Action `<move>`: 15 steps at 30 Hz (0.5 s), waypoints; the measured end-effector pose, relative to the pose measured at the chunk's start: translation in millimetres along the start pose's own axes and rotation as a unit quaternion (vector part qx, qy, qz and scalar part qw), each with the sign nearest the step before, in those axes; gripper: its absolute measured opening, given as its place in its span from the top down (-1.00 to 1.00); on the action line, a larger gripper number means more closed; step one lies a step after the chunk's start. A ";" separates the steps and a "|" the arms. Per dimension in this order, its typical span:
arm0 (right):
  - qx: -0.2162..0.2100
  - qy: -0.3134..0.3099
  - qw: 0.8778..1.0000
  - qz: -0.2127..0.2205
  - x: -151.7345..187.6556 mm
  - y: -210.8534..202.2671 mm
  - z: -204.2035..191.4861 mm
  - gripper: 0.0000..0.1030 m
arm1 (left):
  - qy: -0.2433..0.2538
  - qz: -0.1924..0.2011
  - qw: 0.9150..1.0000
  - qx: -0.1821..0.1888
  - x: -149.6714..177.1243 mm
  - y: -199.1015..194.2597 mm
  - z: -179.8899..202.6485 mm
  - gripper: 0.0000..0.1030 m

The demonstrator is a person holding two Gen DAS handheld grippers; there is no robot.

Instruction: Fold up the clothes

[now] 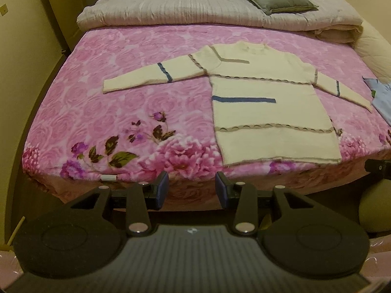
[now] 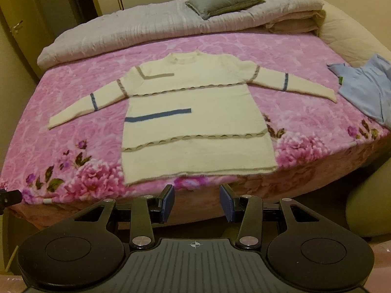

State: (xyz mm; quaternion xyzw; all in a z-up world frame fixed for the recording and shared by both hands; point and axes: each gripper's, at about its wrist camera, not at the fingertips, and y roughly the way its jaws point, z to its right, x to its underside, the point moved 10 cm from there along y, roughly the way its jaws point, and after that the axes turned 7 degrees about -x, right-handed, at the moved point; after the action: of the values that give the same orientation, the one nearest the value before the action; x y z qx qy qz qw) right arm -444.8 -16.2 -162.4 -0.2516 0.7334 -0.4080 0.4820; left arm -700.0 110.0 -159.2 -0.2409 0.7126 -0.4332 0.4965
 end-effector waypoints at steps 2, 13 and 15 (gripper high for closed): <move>-0.001 -0.002 1.000 -0.001 -2.5 2.3 -0.7 0.13 | -0.002 -0.002 1.000 -0.002 -2.2 2.2 -0.2 0.27; -0.006 0.000 1.000 -0.015 -23.7 22.0 20.0 0.13 | -0.001 -0.016 1.000 -0.013 -23.7 19.4 25.5 0.27; -0.008 0.000 1.000 -0.020 -31.5 28.2 29.2 0.13 | -0.001 -0.019 1.000 -0.015 -31.2 23.6 34.3 0.27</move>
State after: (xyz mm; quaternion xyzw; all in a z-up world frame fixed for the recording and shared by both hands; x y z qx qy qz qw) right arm -404.6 12.7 -176.2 -0.2695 0.7317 -0.4118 0.4717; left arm -654.3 133.1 -168.4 -0.2622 0.7137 -0.4318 0.4852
